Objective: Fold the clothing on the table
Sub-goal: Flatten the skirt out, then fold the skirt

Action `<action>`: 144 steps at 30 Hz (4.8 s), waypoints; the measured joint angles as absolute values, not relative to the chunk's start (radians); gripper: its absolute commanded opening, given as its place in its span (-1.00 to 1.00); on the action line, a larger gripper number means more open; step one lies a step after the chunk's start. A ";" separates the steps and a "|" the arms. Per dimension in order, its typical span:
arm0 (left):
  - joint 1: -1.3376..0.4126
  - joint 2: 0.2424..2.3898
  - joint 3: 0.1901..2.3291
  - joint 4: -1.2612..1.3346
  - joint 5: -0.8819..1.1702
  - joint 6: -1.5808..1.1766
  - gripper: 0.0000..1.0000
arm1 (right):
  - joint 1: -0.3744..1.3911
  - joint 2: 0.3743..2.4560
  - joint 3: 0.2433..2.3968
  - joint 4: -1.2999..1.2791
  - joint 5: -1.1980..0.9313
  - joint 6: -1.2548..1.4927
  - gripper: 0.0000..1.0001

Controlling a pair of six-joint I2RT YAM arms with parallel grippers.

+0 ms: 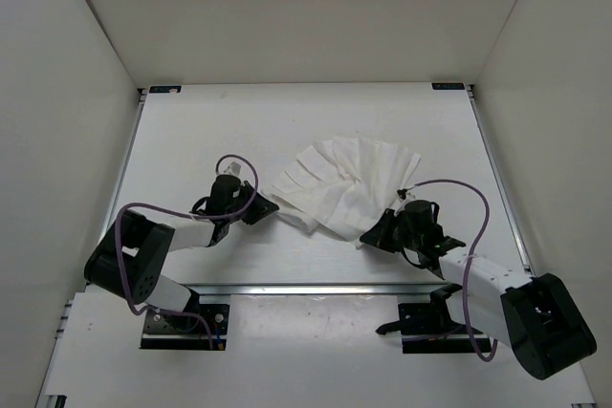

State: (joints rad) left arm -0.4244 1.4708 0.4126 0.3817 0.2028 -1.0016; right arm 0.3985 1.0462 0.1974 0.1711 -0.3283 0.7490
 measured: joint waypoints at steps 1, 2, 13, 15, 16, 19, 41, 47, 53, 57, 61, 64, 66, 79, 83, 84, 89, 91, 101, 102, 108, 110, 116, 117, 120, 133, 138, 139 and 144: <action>-0.418 1.471 0.423 0.377 0.205 -0.999 -1.00 | 0.387 1.035 0.200 0.156 -0.342 0.733 -1.00; -0.403 1.470 0.441 0.374 0.210 -0.994 -1.00 | 0.379 1.030 0.204 0.149 -0.348 0.724 -0.99; -0.217 1.292 0.905 0.082 0.407 -0.731 -1.00 | 0.088 0.970 0.837 -0.168 -0.723 0.579 -1.00; -0.217 1.177 0.990 0.015 0.408 -0.675 -1.00 | 0.045 0.916 0.929 -0.178 -0.780 0.579 -1.00; -0.222 1.098 1.028 -0.012 0.410 -0.648 -1.00 | 0.026 0.885 0.966 -0.180 -0.821 0.585 -1.00; -0.221 0.906 1.113 -0.102 0.410 -0.590 -1.00 | 0.025 0.828 0.987 -0.154 -0.935 0.668 -1.00; -0.090 1.469 1.491 -0.328 0.395 -0.441 -1.00 | 0.129 1.509 1.549 -0.185 -0.953 0.619 -0.98; -0.132 1.217 1.232 -0.172 0.363 -0.447 -0.52 | 0.131 1.391 1.289 -0.102 -0.945 0.553 -0.99; -0.144 1.105 0.636 -0.101 0.344 -0.565 0.30 | 0.172 1.406 0.736 -0.074 -0.853 0.527 -0.11; -0.164 1.047 0.466 -0.228 0.318 -0.607 0.43 | 0.181 1.340 0.501 -0.112 -0.758 0.527 -0.05; -0.179 0.940 0.464 -0.227 0.302 -0.623 0.48 | 0.174 1.284 0.490 -0.080 -0.704 0.520 -0.08; -0.179 0.913 0.458 -0.189 0.278 -0.649 0.49 | 0.178 1.298 0.495 -0.036 -0.663 0.519 -0.10; -0.188 0.928 0.445 -0.173 0.259 -0.664 0.50 | 0.189 1.314 0.499 -0.033 -0.618 0.514 -0.10; -0.341 1.153 0.429 -0.187 0.130 -0.656 0.43 | 0.231 1.462 0.597 -0.001 -0.428 0.467 -0.11; -0.355 1.187 0.431 -0.162 0.115 -0.655 0.21 | 0.247 1.493 0.613 0.027 -0.434 0.470 -0.11; -0.357 1.195 0.432 -0.153 0.114 -0.655 0.11 | 0.251 1.504 0.620 0.035 -0.435 0.470 -0.10; -0.364 1.239 0.434 -0.114 0.112 -0.658 -0.40 | 0.284 1.563 0.665 0.057 -0.434 0.469 -0.65; -0.371 1.265 0.441 -0.102 0.108 -0.660 -0.77 | 0.300 1.584 0.675 0.056 -0.425 0.462 -0.99; -0.363 1.214 0.533 -0.215 0.114 -0.619 -1.00 | 0.307 1.413 0.690 -0.135 -0.426 0.457 -0.99; -0.357 1.183 0.561 -0.242 0.114 -0.612 -1.00 | 0.302 1.357 0.702 -0.161 -0.431 0.449 -1.00; -0.332 1.002 0.862 -0.395 0.102 -0.564 -1.00 | 0.232 1.100 0.862 -0.249 -0.518 0.406 -1.00; -0.360 0.959 0.965 -0.431 0.062 -0.554 -1.00 | 0.236 1.049 0.936 -0.286 -0.522 0.388 -1.00; -0.328 0.832 1.198 -0.535 0.069 -0.544 -1.00 | 0.233 0.919 1.074 -0.310 -0.637 0.383 -0.99; -0.319 0.827 1.216 -0.539 0.084 -0.544 -1.00 | 0.231 0.916 1.087 -0.305 -0.655 0.385 -1.00; -0.308 0.853 1.224 -0.537 0.097 -0.534 -1.00 | 0.218 0.952 1.114 -0.298 -0.686 0.383 -1.00; -0.233 1.692 1.891 -0.670 0.093 -0.463 -1.00 | 0.215 1.680 1.779 -0.418 -0.640 0.368 -1.00; -0.224 1.504 1.753 -0.570 0.076 -0.464 -1.00 | 0.196 1.592 1.757 -0.350 -0.645 0.370 -1.00; -0.223 1.438 1.664 -0.545 0.076 -0.472 -1.00 | 0.187 1.553 1.680 -0.305 -0.648 0.379 -1.00; -0.227 1.248 1.168 -0.372 0.112 -0.526 -1.00 | 0.134 1.484 1.269 -0.142 -0.697 0.453 -1.00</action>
State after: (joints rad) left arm -0.2268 1.2484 1.1675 -0.3717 0.1116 -0.5259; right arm 0.1341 1.4837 1.2686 -0.1417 -0.6971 0.4526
